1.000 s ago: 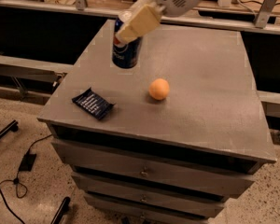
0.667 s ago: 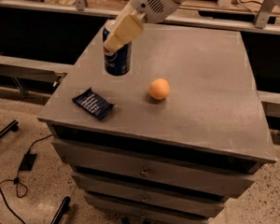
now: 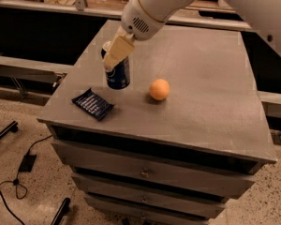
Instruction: Move pepsi can near rxbar blueberry
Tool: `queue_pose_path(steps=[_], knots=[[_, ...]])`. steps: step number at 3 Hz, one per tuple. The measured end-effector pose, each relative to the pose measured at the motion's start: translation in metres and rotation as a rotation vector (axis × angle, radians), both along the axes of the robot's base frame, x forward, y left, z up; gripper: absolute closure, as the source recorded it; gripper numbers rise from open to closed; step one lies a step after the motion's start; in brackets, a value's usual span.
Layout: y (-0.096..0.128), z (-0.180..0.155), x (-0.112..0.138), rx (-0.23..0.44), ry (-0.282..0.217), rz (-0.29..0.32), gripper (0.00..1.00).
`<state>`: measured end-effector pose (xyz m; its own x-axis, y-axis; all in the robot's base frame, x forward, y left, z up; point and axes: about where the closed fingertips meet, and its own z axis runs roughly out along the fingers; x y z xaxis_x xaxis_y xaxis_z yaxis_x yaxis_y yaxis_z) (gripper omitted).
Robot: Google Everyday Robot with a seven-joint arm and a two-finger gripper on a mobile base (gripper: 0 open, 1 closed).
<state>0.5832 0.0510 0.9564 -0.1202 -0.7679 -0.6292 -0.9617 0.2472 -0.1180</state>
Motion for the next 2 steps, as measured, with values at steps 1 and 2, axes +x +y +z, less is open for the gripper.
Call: queue_pose_path(steps=[1,2], knots=[[0.004,-0.010,0.004,-0.011,0.010,-0.001,1.00],[0.012,-0.024,0.002,-0.018,0.035,0.017,0.74]])
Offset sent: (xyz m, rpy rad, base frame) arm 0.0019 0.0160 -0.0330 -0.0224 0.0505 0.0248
